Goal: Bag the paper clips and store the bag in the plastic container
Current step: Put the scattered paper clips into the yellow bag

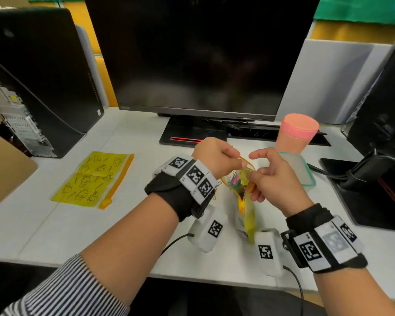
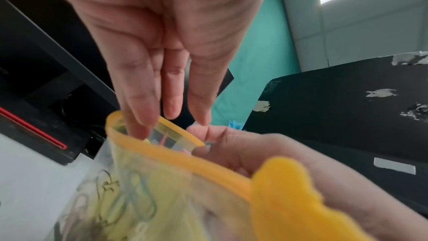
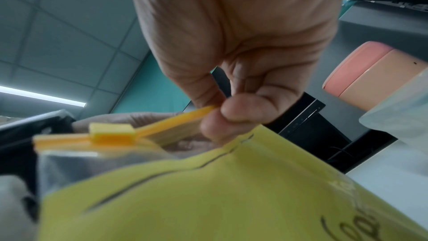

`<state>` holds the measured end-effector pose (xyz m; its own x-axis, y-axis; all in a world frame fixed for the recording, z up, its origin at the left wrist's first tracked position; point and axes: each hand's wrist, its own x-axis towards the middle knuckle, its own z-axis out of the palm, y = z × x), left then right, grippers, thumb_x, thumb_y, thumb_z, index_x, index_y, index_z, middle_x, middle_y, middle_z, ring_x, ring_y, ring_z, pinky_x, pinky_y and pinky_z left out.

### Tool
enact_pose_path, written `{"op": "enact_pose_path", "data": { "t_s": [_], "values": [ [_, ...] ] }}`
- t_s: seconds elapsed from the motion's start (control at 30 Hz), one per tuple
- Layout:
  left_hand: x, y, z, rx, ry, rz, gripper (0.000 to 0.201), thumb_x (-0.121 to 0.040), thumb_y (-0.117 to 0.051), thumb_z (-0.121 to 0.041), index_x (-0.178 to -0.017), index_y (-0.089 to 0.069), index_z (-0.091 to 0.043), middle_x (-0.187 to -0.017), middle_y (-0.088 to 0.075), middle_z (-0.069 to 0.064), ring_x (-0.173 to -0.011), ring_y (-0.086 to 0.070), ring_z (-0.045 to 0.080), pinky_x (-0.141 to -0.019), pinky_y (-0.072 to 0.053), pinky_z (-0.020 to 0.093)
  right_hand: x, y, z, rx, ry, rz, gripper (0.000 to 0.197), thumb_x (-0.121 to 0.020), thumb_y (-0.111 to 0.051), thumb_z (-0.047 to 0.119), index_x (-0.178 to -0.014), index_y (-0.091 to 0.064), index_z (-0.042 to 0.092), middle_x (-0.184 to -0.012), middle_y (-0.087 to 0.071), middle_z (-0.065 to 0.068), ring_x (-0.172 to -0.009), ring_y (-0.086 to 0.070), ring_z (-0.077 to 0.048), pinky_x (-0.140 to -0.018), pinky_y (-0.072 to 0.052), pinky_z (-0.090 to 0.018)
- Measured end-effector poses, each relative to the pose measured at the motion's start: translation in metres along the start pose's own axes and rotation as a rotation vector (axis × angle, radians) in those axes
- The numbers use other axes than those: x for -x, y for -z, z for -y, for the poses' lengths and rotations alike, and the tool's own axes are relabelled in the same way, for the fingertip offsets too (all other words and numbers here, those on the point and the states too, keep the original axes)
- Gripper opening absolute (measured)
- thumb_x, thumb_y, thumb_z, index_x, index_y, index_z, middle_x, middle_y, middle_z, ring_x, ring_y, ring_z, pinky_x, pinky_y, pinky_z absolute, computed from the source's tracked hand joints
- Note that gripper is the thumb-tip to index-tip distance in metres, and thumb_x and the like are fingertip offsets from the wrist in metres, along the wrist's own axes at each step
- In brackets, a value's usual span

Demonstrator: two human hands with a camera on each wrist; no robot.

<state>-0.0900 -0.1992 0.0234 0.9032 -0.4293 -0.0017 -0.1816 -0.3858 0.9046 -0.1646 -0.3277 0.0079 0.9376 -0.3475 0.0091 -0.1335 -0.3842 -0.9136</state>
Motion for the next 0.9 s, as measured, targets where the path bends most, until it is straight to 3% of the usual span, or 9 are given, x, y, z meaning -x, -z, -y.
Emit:
{"op": "enact_pose_path", "data": {
  "t_s": [0.17,0.23,0.3,0.4,0.47,0.63,0.73,0.83,0.9],
  "values": [
    [0.009,0.019,0.012,0.023,0.011,-0.041,0.015,-0.079,-0.073,-0.011,-0.093,-0.071,-0.008,-0.073,-0.067,0.004,-0.064,-0.064,0.015,-0.064,-0.057,0.028,0.000,0.005,-0.003,-0.016,-0.019,-0.010,0.032,-0.084,-0.048,-0.006,-0.108,-0.047,0.015,-0.061,-0.060,-0.021,-0.030,-0.050,-0.015,-0.034,-0.039,-0.022],
    [0.012,0.031,0.025,-0.308,0.034,-0.041,0.027,-0.077,-0.075,-0.022,-0.102,-0.070,-0.013,-0.092,-0.068,0.002,-0.078,-0.064,0.015,-0.077,-0.054,0.028,0.000,0.006,-0.003,-0.021,-0.017,-0.006,0.032,-0.085,-0.049,-0.006,-0.109,-0.047,0.015,-0.063,-0.059,-0.022,-0.031,-0.050,-0.016,-0.034,-0.040,-0.022],
    [0.019,0.037,0.044,-0.725,0.139,0.063,0.048,-0.074,-0.075,-0.038,-0.115,-0.062,-0.014,-0.115,-0.061,0.002,-0.104,-0.059,0.019,-0.090,-0.047,0.029,0.000,0.005,-0.003,-0.022,-0.010,-0.002,0.031,-0.085,-0.049,-0.006,-0.109,-0.047,0.015,-0.064,-0.059,-0.023,-0.032,-0.050,-0.017,-0.035,-0.040,-0.023],
    [0.031,0.037,0.076,-1.026,0.378,0.203,0.075,-0.064,-0.077,-0.051,-0.121,-0.050,-0.012,-0.121,-0.050,0.008,-0.108,-0.057,0.027,-0.094,-0.049,0.039,0.001,0.005,-0.002,-0.024,0.000,-0.003,0.031,-0.086,-0.049,-0.005,-0.109,-0.047,0.015,-0.063,-0.060,-0.022,-0.034,-0.051,-0.020,-0.036,-0.040,-0.024],
    [0.032,0.035,0.089,-1.029,0.422,0.216,0.075,-0.063,-0.078,-0.049,-0.121,-0.048,-0.012,-0.121,-0.047,0.010,-0.106,-0.058,0.027,-0.094,-0.049,0.040,0.002,0.006,-0.003,-0.026,0.003,-0.006,0.030,-0.086,-0.050,-0.005,-0.109,-0.047,0.015,-0.062,-0.060,-0.021,-0.035,-0.051,-0.020,-0.037,-0.041,-0.024],
    [0.013,0.024,0.092,-0.997,0.313,0.195,0.037,-0.079,-0.070,-0.029,-0.109,-0.060,-0.008,-0.114,-0.065,0.007,-0.105,-0.063,0.023,-0.079,-0.048,0.026,0.003,0.006,-0.002,-0.022,0.003,-0.002,0.030,-0.086,-0.050,-0.004,-0.110,-0.047,0.015,-0.061,-0.061,-0.021,-0.035,-0.051,-0.020,-0.039,-0.041,-0.025],
    [0.000,0.018,0.090,-0.962,0.277,0.185,0.030,-0.083,-0.066,-0.022,-0.109,-0.063,-0.009,-0.112,-0.067,0.007,-0.104,-0.064,0.023,-0.075,-0.046,0.024,0.004,0.007,-0.002,-0.021,0.002,0.002,0.031,-0.086,-0.049,-0.005,-0.110,-0.047,0.014,-0.062,-0.061,-0.022,-0.036,-0.051,-0.021,-0.039,-0.041,-0.025],
    [-0.008,0.014,0.088,-0.924,0.268,0.165,0.032,-0.082,-0.066,-0.024,-0.110,-0.062,-0.009,-0.113,-0.066,0.007,-0.105,-0.063,0.024,-0.081,-0.048,0.026,0.003,0.009,-0.002,-0.021,-0.003,0.001,0.031,-0.086,-0.049,-0.005,-0.109,-0.047,0.015,-0.062,-0.061,-0.021,-0.035,-0.051,-0.020,-0.038,-0.041,-0.025],
    [-0.011,0.008,0.087,-0.883,0.282,0.152,0.038,-0.080,-0.065,-0.038,-0.107,-0.062,-0.011,-0.111,-0.065,0.005,-0.102,-0.062,0.023,-0.080,-0.047,0.027,0.003,0.011,-0.003,-0.024,-0.008,0.004,0.031,-0.086,-0.048,-0.006,-0.109,-0.047,0.015,-0.061,-0.060,-0.021,-0.034,-0.051,-0.019,-0.037,-0.040,-0.024]
  ]
}}
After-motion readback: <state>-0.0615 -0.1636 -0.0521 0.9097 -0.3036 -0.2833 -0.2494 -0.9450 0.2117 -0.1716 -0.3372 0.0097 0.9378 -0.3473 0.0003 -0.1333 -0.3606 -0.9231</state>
